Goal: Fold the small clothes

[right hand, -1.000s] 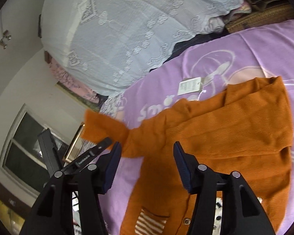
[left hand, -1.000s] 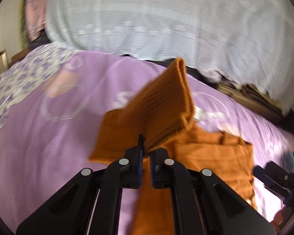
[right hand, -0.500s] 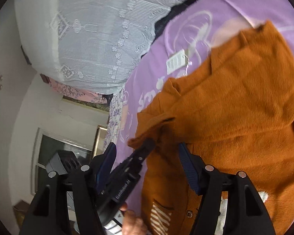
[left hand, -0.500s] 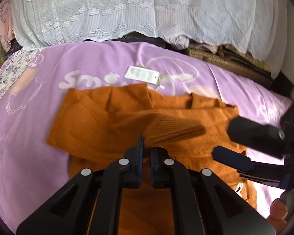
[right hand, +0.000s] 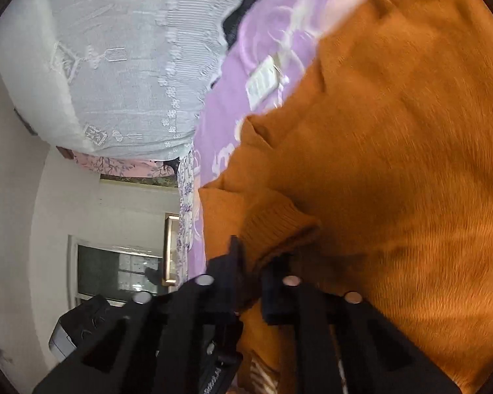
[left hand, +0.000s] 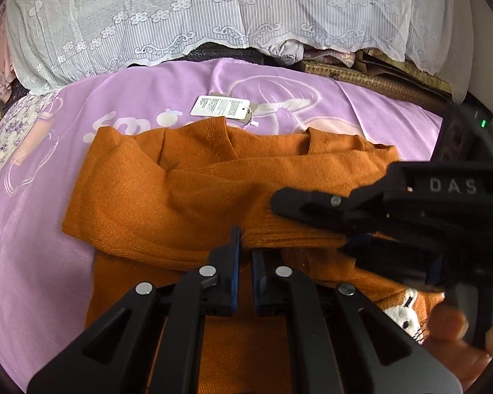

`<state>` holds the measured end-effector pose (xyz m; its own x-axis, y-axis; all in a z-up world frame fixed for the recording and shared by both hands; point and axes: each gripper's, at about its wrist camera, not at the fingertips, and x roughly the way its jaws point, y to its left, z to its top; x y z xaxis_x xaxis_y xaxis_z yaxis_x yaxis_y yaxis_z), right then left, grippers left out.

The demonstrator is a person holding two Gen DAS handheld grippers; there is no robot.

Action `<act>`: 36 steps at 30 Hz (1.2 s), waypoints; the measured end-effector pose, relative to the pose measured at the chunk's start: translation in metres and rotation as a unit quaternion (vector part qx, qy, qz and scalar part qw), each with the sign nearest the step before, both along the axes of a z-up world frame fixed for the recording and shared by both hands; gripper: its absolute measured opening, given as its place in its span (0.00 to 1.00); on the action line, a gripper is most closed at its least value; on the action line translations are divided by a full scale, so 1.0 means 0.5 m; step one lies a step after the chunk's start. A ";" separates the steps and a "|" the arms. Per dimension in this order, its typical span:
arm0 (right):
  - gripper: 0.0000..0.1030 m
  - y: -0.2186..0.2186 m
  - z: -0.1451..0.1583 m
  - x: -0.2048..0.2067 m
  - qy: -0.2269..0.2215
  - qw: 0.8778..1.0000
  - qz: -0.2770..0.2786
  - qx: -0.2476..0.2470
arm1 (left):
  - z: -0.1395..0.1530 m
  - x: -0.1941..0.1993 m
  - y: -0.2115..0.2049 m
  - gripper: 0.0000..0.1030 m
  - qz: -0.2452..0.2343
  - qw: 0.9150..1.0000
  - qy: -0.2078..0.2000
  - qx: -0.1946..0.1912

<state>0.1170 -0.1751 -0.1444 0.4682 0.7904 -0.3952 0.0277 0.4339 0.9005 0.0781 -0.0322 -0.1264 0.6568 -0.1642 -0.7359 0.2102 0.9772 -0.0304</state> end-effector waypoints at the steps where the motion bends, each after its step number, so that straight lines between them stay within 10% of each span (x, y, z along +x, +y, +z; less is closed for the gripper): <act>1: 0.05 0.000 0.012 0.002 -0.016 1.000 -0.001 -0.018 | 0.002 0.001 -0.003 0.06 -0.003 1.000 0.000 -0.001; 5: 0.05 -0.019 0.081 0.007 -0.085 0.992 -0.017 -0.090 | 0.030 0.001 -0.026 0.28 -0.018 1.000 -0.008 0.002; 7: 0.05 -0.053 0.110 0.006 -0.113 0.986 -0.041 -0.116 | 0.054 -0.009 -0.020 0.72 -0.013 0.999 -0.034 -0.001; 8: 0.05 -0.073 0.116 0.006 -0.117 0.984 -0.051 -0.122 | 0.062 -0.013 -0.014 0.75 -0.007 0.999 -0.047 -0.002; 18: 0.05 -0.205 0.071 0.007 -0.069 0.976 -0.108 -0.176 | 0.032 0.087 0.163 0.80 0.132 0.991 0.024 -0.011; 25: 0.06 -0.206 0.005 0.020 -0.013 0.964 -0.098 -0.246 | -0.059 0.180 0.188 0.91 0.178 0.976 0.093 0.089; 30: 0.08 -0.243 0.004 -0.002 0.009 0.966 -0.133 -0.221 | -0.054 0.169 0.176 0.95 0.173 0.973 0.062 0.141; 36: 0.13 -0.216 0.107 -0.038 -0.085 0.941 -0.177 -0.274 | 0.029 0.160 0.159 0.94 0.131 0.988 0.034 0.078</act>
<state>0.0982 -0.2831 -0.0907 0.7570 0.2719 -0.5942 0.1341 0.8253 0.5485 0.1582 0.0475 -0.1118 0.6093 0.1235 -0.7832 -0.0484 0.9917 0.1187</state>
